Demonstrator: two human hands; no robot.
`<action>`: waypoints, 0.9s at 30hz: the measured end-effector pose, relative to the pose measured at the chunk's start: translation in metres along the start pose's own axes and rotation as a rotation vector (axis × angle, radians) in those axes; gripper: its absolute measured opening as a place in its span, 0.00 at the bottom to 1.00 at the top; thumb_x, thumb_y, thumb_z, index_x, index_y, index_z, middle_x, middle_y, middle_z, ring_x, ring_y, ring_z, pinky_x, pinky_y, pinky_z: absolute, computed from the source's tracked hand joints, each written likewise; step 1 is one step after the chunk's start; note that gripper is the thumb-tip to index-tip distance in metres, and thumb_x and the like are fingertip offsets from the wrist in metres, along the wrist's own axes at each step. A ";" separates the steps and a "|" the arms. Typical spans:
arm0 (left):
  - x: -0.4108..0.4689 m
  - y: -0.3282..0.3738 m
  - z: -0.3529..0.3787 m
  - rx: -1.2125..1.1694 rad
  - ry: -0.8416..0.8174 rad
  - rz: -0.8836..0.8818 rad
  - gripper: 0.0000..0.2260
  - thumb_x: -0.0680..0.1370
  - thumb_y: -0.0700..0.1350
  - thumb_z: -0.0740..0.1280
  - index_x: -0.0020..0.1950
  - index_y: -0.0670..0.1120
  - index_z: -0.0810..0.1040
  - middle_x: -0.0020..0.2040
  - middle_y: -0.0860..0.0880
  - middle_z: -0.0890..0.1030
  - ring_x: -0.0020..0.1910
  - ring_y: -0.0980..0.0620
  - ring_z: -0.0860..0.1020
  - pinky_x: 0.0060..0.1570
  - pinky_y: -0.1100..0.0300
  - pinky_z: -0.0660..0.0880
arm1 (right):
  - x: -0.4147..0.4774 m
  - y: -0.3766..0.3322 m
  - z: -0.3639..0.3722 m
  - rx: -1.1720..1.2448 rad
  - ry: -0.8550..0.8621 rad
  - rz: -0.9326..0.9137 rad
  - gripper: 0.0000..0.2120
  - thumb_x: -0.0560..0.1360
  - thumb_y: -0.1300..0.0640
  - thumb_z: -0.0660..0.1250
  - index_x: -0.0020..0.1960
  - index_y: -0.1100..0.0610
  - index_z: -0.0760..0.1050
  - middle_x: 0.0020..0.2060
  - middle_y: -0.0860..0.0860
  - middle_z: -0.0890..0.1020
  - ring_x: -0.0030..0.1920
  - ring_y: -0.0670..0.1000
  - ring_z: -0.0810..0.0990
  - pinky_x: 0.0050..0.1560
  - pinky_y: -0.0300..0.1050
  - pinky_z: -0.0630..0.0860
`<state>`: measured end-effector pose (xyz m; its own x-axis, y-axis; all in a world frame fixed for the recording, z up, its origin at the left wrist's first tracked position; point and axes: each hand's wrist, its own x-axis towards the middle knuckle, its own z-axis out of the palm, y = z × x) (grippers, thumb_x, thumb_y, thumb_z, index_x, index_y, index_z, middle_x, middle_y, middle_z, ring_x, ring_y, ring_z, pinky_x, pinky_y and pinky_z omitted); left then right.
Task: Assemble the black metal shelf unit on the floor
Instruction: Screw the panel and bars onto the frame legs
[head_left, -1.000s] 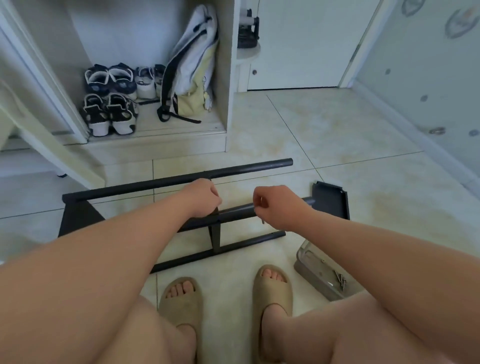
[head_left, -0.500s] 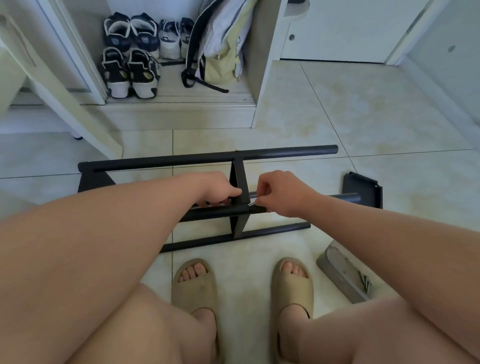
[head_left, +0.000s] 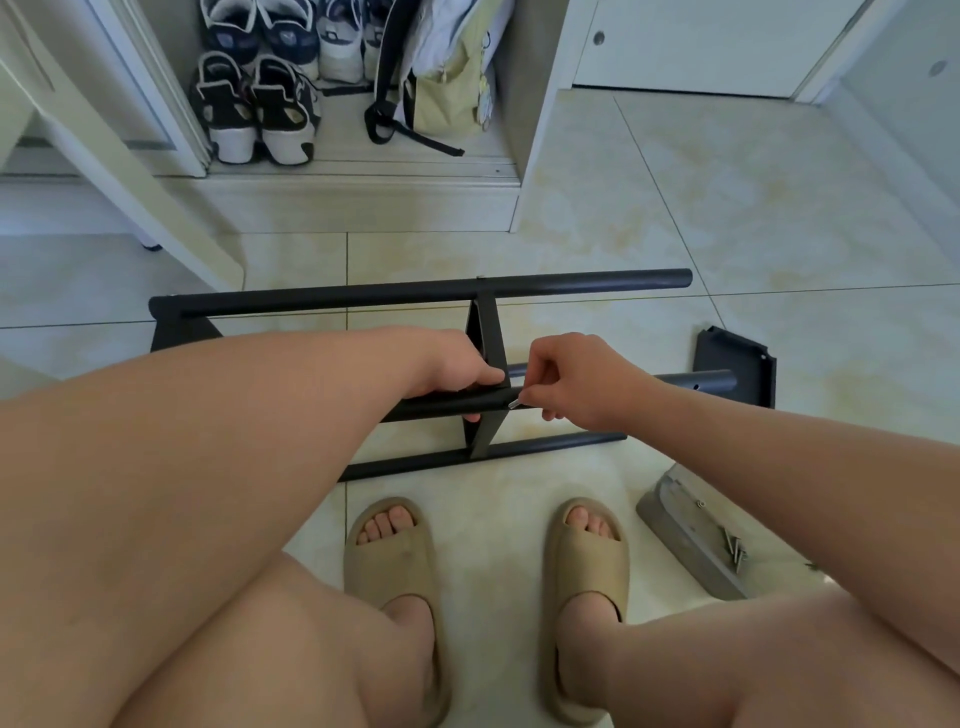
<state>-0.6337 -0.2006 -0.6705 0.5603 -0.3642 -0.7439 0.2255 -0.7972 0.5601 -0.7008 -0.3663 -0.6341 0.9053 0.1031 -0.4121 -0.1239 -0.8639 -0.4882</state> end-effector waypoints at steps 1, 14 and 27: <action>0.000 0.000 0.000 -0.006 -0.002 -0.004 0.17 0.82 0.54 0.63 0.54 0.42 0.83 0.44 0.46 0.87 0.54 0.47 0.84 0.65 0.47 0.73 | 0.000 -0.001 0.001 -0.002 0.000 -0.011 0.07 0.76 0.55 0.72 0.41 0.52 0.75 0.32 0.48 0.84 0.35 0.45 0.82 0.34 0.37 0.73; 0.001 0.001 -0.002 -0.023 -0.050 -0.041 0.13 0.80 0.52 0.67 0.52 0.44 0.84 0.41 0.47 0.87 0.52 0.48 0.84 0.56 0.53 0.75 | -0.004 -0.013 0.014 -0.393 -0.096 -0.224 0.10 0.79 0.57 0.68 0.44 0.52 0.68 0.37 0.48 0.74 0.43 0.53 0.74 0.40 0.46 0.65; 0.000 0.000 -0.003 -0.042 -0.038 -0.059 0.15 0.82 0.52 0.62 0.50 0.45 0.84 0.42 0.47 0.87 0.45 0.50 0.82 0.47 0.55 0.73 | 0.001 -0.015 0.028 -0.224 0.005 -0.067 0.17 0.78 0.58 0.69 0.37 0.49 0.65 0.36 0.50 0.74 0.40 0.56 0.77 0.37 0.48 0.70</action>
<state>-0.6311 -0.1995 -0.6692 0.5144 -0.3362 -0.7889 0.2907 -0.7971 0.5292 -0.7097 -0.3395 -0.6492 0.9103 0.1617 -0.3810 0.0291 -0.9433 -0.3308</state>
